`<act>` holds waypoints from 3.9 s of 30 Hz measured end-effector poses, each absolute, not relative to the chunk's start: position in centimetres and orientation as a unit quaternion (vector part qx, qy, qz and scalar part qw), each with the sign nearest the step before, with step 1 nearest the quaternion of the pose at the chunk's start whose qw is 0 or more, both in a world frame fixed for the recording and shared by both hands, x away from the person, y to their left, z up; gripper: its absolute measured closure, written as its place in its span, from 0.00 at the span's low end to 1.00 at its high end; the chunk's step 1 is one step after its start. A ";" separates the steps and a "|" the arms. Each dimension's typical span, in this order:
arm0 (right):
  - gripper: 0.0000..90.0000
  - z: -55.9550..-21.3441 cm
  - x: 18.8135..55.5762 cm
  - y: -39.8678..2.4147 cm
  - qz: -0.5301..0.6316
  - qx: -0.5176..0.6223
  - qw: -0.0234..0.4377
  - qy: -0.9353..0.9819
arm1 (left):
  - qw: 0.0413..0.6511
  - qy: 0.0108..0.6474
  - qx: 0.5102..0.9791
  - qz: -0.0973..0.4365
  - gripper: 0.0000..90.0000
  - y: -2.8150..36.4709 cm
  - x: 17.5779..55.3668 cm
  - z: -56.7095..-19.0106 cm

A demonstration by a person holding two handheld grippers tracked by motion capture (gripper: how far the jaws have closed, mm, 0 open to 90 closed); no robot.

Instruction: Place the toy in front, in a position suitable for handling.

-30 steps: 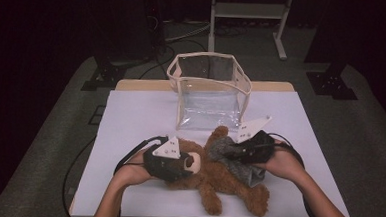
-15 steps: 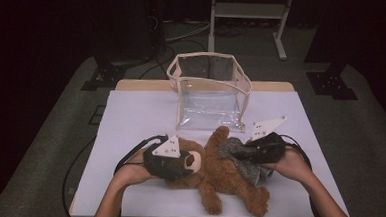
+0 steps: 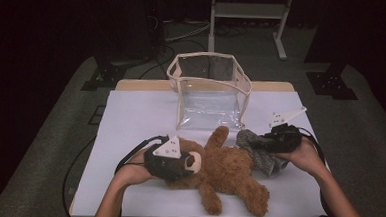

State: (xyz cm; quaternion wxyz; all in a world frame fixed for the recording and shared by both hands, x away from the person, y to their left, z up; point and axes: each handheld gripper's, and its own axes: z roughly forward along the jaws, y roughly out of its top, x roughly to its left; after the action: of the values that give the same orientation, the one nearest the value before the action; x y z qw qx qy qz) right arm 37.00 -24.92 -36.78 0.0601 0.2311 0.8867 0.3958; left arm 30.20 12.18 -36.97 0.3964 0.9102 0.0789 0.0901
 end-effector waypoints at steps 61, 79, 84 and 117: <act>0.80 -39.3 31.0 -24.5 0.434 0.193 0.015 0.880 | 0.406 0.133 0.901 0.073 0.35 15.0 31.2 -40.1; 0.80 -38.4 34.1 -23.5 0.431 0.187 0.024 0.883 | 0.431 0.129 0.891 0.063 0.35 13.7 30.8 -40.2; 0.80 -38.0 33.9 -23.9 0.430 0.188 0.034 0.882 | 0.434 0.124 0.890 0.060 0.35 13.0 30.5 -40.0; 0.81 -34.3 35.6 -12.2 0.406 0.085 -0.008 0.910 | 0.431 0.096 0.894 0.075 0.37 11.4 30.0 -39.6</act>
State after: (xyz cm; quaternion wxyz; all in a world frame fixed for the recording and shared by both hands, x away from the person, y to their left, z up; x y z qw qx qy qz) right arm 35.63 -12.20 -34.32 -0.0080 0.0854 0.9098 0.4061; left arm 29.96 11.37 -39.60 0.4308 0.8941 0.0963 0.0754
